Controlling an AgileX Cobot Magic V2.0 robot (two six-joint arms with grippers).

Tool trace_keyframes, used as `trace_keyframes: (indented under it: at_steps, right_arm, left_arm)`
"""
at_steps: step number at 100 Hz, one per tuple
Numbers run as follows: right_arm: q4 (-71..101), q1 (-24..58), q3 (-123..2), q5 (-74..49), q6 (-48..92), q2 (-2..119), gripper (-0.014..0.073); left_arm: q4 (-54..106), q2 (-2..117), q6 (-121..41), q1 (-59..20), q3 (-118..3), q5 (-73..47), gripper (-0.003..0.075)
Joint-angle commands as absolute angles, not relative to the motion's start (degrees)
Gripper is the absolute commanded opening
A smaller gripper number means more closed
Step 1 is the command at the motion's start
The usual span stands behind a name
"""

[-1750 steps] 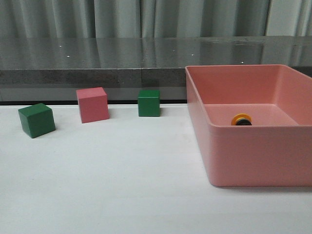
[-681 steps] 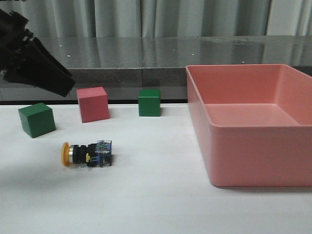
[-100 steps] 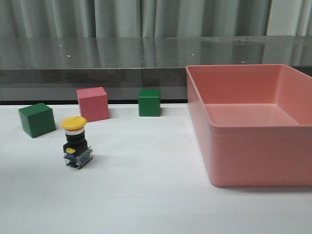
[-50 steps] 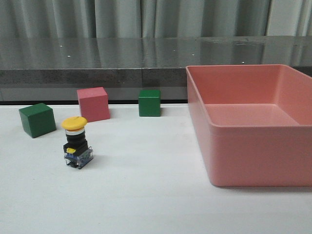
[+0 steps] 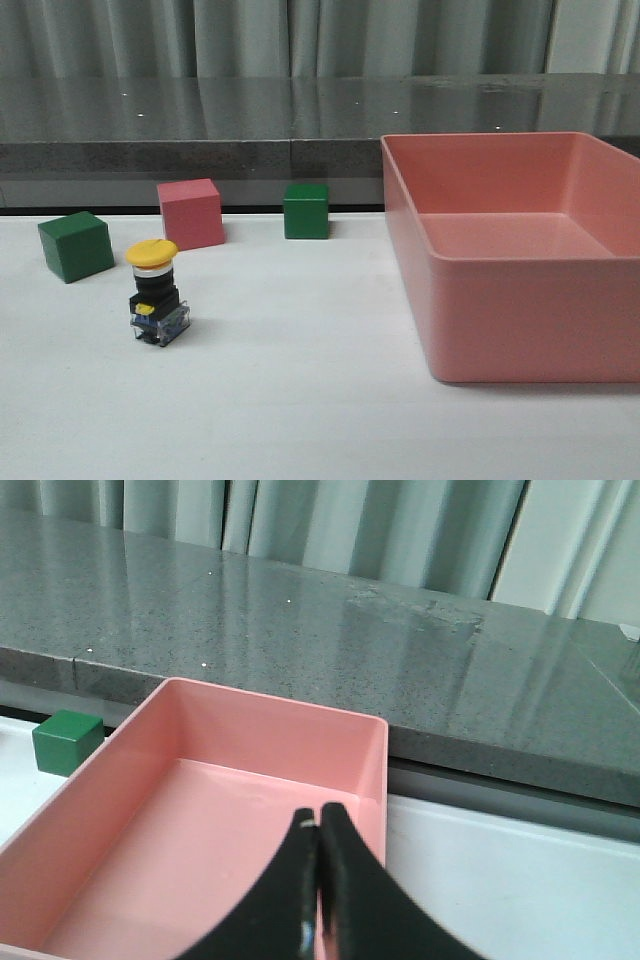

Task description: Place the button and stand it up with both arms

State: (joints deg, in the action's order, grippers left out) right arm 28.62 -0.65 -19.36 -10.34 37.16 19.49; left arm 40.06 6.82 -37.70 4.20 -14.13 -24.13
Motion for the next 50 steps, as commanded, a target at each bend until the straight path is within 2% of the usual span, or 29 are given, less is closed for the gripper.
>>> trace_keyframes:
  at_steps: [1,34,45,50]
  right_arm:
    - [29.4,-0.7,-20.9,-6.5,37.2,19.8,-0.0062]
    - [29.4,-0.7,-20.9,-6.5,37.2,19.8,-0.0062]
    - [29.4,-0.7,-20.9,-6.5,37.2,19.8,-0.0062]
    - [29.4,-0.7,-20.9,-6.5,37.2,19.8,-0.0062]
  left_arm:
    - [42.1,7.3,-37.2,4.3,-15.7,-20.1,-0.002]
    - [42.1,7.2,-37.2,2.3,-13.0,-17.0,-0.002]
    - [34.6,6.3,-35.4,1.2,-12.4,-16.9,-0.002]
    - [28.1,5.6,-29.6,0.8,-12.4,-16.7,-0.002]
